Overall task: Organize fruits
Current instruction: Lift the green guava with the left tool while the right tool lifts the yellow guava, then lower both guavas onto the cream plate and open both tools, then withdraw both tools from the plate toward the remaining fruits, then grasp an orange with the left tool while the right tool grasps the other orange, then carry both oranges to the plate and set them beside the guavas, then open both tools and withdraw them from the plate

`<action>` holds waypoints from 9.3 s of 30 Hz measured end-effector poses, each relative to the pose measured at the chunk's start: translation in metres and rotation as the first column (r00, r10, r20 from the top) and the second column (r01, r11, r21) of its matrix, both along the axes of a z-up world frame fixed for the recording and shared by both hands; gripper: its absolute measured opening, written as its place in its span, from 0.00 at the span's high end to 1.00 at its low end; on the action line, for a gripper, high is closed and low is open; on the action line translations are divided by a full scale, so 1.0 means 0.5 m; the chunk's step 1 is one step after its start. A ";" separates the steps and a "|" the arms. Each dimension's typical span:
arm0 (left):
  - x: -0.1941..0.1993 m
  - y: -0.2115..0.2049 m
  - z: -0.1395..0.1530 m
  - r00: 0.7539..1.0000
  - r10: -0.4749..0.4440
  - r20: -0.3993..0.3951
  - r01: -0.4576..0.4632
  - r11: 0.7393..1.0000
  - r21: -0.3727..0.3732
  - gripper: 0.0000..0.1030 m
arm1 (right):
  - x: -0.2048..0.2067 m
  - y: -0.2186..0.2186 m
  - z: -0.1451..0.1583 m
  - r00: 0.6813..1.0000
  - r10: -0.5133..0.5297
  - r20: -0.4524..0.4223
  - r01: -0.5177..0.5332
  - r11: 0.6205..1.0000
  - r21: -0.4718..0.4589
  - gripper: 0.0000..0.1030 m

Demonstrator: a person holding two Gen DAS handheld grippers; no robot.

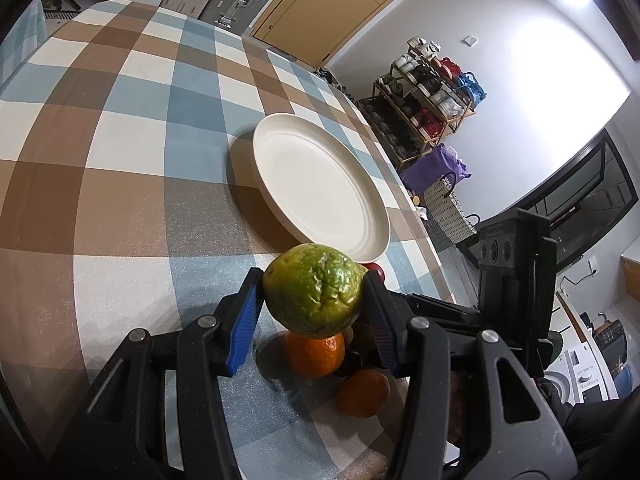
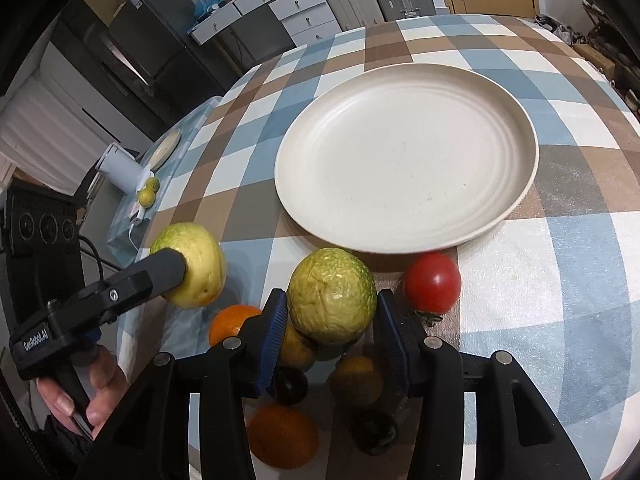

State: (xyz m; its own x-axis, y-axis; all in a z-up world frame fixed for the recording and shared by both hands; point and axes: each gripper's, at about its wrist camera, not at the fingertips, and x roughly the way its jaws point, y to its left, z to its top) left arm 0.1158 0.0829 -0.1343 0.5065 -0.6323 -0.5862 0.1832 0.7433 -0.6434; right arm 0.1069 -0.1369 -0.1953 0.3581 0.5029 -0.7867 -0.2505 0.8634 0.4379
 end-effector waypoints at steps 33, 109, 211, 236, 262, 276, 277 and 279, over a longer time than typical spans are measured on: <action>0.315 -0.168 0.067 0.997 -0.067 0.049 0.055 0.974 0.220 0.54 | 0.209 -0.165 0.072 0.963 0.019 0.268 -0.064 0.985 0.161 0.56; -0.134 -0.080 0.132 0.966 0.154 0.209 -0.223 0.906 0.361 0.01 | -0.161 -0.139 0.164 0.838 -0.049 0.544 0.014 0.998 0.067 0.00; -0.053 -0.037 0.061 0.996 0.023 0.089 -0.038 0.984 0.173 0.69 | -0.179 -0.062 0.085 0.858 0.200 0.473 -0.261 0.963 0.066 0.64; 0.210 -0.132 0.035 0.997 -0.019 0.075 0.004 0.979 0.205 0.69 | 0.161 -0.070 0.116 0.933 0.078 0.351 -0.151 0.971 0.186 0.64; 0.272 -0.115 0.008 0.996 -0.001 0.086 -0.022 0.966 0.256 0.54 | 0.288 0.027 0.074 0.945 0.138 0.298 -0.166 0.984 0.071 0.47; 0.193 -0.125 0.062 0.990 0.027 0.138 -0.068 0.952 0.298 0.25 | 0.148 -0.103 0.121 0.915 -0.002 0.403 -0.067 0.985 0.157 0.16; 0.186 -0.127 0.068 0.989 0.032 0.142 -0.075 0.950 0.305 0.22 | 0.139 -0.110 0.124 0.913 -0.010 0.408 -0.061 0.985 0.162 0.16; 0.167 -0.131 0.082 0.987 0.042 0.157 -0.091 0.944 0.318 0.21 | 0.123 -0.119 0.131 0.910 -0.018 0.414 -0.055 0.985 0.165 0.12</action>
State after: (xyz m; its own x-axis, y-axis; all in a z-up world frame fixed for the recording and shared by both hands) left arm 0.1993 0.0176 -0.0933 0.6364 -0.3832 -0.6694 0.2000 0.9202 -0.3366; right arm 0.1682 -0.1964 -0.1297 0.6215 0.6247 -0.4727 -0.4557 0.7791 0.4305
